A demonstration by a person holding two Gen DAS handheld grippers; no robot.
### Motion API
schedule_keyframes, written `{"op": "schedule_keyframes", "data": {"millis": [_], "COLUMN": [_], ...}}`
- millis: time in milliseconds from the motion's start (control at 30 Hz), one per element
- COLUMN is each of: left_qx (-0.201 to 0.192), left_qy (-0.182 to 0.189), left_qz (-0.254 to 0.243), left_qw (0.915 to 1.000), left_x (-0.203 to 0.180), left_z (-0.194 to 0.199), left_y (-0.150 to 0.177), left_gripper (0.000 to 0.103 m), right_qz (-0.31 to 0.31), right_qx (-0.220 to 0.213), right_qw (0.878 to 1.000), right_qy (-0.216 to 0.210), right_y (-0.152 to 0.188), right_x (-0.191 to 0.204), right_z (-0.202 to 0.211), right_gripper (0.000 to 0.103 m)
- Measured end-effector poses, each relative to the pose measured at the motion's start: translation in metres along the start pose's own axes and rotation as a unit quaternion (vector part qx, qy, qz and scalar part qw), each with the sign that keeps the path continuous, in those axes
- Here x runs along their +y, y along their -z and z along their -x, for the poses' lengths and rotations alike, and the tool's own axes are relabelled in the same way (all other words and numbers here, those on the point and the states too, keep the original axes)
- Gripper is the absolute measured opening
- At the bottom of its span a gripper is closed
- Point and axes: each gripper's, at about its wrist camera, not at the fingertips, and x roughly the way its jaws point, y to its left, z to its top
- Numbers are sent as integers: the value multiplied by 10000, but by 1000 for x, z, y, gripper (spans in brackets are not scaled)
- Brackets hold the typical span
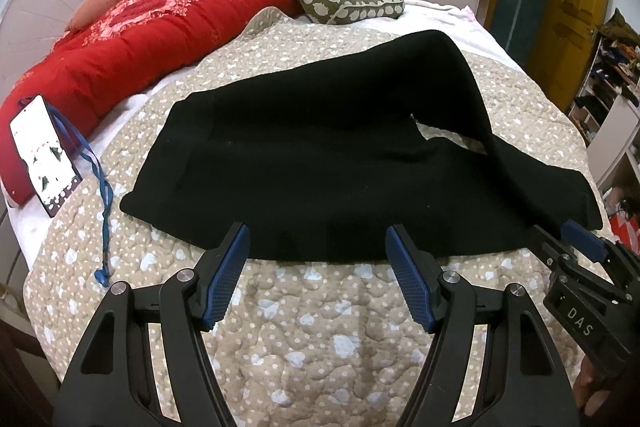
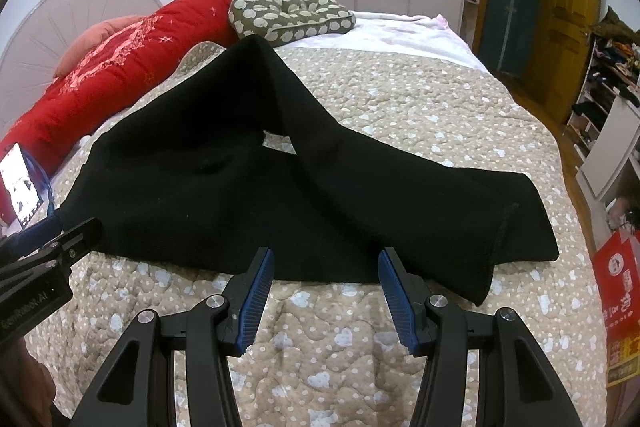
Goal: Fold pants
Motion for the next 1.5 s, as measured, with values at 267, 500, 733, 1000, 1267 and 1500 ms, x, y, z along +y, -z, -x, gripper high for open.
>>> {"op": "schedule_keyframes", "data": {"millis": [267, 500, 733, 1000, 1267, 1500], "left_qx": [70, 137, 152, 215, 250, 301], "left_qy": [11, 14, -19, -15, -107, -200], "left_qz": [44, 110, 121, 264, 405, 437], "left_qw": [10000, 9998, 9998, 9994, 9988, 9984], "left_x": [2, 5, 7, 15, 26, 33], "left_z": [-7, -11, -15, -18, -26, -39], "left_y": [1, 1, 0, -1, -6, -13], "left_gripper": [71, 71, 71, 71, 71, 71], "right_qz": [4, 19, 44, 66, -288, -524], "right_qx": [59, 122, 151, 190, 256, 532], "right_qw": [10000, 9999, 9999, 9996, 9936, 9901], "right_qy": [-7, -35, -59, -179, -1062, -1186], "right_y": [-1, -1, -2, -5, -18, -38], "right_x": [2, 3, 4, 6, -3, -14], "right_z": [-5, -9, -13, -19, -38, -73], "right_gripper": [52, 52, 52, 52, 52, 52]}}
